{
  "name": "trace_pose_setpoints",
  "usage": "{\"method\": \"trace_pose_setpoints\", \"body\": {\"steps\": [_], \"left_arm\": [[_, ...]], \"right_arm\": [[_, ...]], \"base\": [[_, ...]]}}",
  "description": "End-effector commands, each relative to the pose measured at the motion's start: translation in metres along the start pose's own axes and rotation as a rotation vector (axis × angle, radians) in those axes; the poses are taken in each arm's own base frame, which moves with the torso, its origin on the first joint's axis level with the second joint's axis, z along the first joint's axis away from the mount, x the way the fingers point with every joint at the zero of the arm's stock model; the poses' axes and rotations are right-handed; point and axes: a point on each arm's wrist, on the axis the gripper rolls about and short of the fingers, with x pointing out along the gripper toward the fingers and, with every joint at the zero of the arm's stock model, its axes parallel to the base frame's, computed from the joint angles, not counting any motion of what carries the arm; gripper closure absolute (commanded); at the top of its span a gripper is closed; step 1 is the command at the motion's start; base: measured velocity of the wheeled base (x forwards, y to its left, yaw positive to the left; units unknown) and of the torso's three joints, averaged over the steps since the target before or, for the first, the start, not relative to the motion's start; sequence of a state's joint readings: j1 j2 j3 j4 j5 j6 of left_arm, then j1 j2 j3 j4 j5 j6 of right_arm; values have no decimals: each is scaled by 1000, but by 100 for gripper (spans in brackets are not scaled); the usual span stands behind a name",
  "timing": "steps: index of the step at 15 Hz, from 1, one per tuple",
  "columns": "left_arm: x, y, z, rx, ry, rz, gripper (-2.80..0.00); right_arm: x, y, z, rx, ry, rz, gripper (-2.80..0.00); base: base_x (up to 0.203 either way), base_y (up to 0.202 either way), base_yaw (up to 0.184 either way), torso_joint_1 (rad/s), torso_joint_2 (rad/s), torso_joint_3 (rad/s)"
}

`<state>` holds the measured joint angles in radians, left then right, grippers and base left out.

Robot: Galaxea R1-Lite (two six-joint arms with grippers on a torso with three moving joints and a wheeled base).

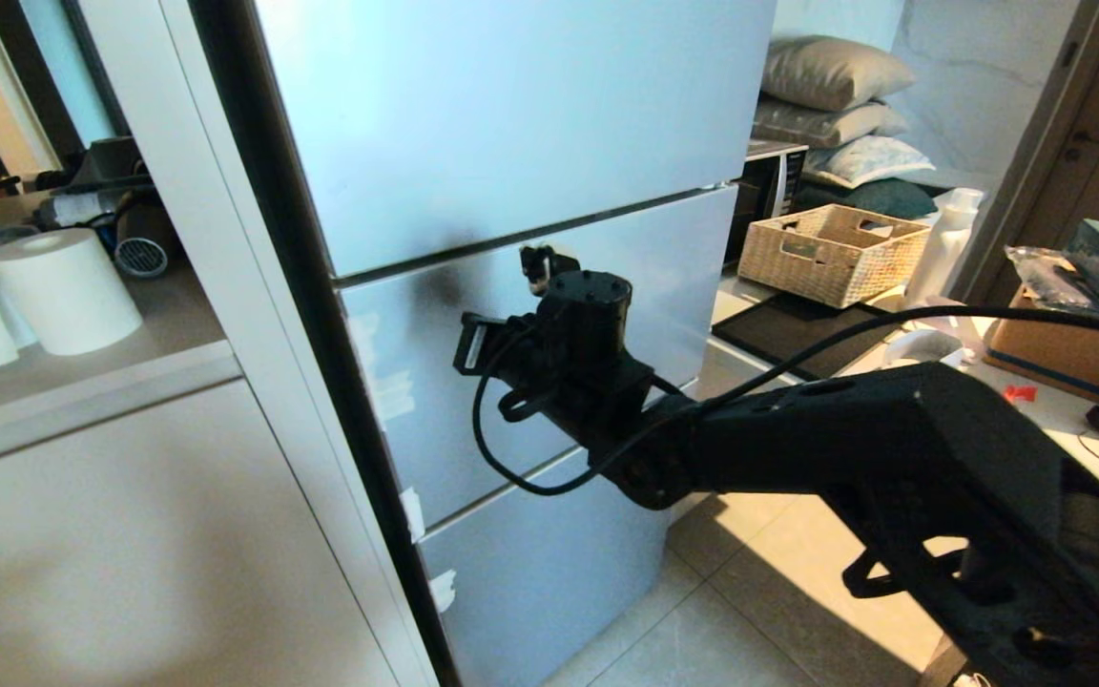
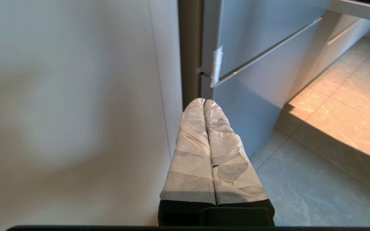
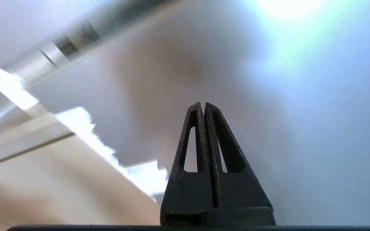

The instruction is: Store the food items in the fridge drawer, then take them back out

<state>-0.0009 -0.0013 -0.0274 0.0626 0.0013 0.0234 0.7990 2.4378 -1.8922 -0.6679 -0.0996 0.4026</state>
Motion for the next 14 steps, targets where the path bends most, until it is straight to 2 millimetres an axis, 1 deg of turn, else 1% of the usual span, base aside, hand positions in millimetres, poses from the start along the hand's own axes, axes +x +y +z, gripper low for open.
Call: {"method": "trace_pose_setpoints", "body": {"steps": [1, 2, 3, 4, 5, 6, 7, 8, 9, 10, 11, 12, 13, 14], "left_arm": [[0, 0, 0, 1, 3, 0, 0], [0, 0, 0, 1, 1, 0, 0], [0, 0, 0, 0, 3, 0, 0], [0, 0, 0, 0, 1, 0, 0], [0, 0, 0, 0, 1, 0, 0], [0, 0, 0, 1, 1, 0, 0], [0, 0, 0, 0, 3, 0, 0], [0, 0, 0, 1, 1, 0, 0], [0, 0, 0, 0, 2, 0, 0], [0, 0, 0, 0, 1, 0, 0], [0, 0, 0, 0, 1, 0, 0], [0, 0, 0, 1, 3, 0, 0], [0, 0, 0, 1, 2, 0, 0], [0, 0, 0, 0, 3, 0, 0]], "right_arm": [[15, -6, -32, -1, 20, -8, 0], [10, -4, -28, -3, 21, -20, 0], [2, -3, -25, -6, 34, -35, 0], [-13, -3, -22, -11, 58, -52, 0], [-33, -4, -18, -20, 93, -72, 0], [-63, 1, 2, -34, 102, -79, 0], [-94, 4, 19, -55, 116, -89, 0], [-132, 5, 38, -78, 130, -102, 0], [-172, 2, 52, -100, 152, -123, 0], [-217, -5, 59, -126, 191, -155, 0], [-257, -13, 70, -148, 188, -187, 0], [-304, -24, 84, -171, 148, -235, 0], [-344, -33, 94, -188, 95, -282, 0], [-379, -40, 96, -206, 51, -331, 0]], "base": [[0, 0, 0, 0, 0, 0], [0, 0, 0, 0, 0, 0], [0, 0, 0, 0, 0, 0], [0, 0, 0, 0, 0, 0], [0, 0, 0, 0, 0, 0], [0, 0, 0, 0, 0, 0], [0, 0, 0, 0, 0, 0], [0, 0, 0, 0, 0, 0], [0, 0, 0, 0, 0, 0], [0, 0, 0, 0, 0, 0], [0, 0, 0, 0, 0, 0], [0, 0, 0, 0, 0, 0], [0, 0, 0, 0, 0, 0], [0, 0, 0, 0, 0, 0]]}}
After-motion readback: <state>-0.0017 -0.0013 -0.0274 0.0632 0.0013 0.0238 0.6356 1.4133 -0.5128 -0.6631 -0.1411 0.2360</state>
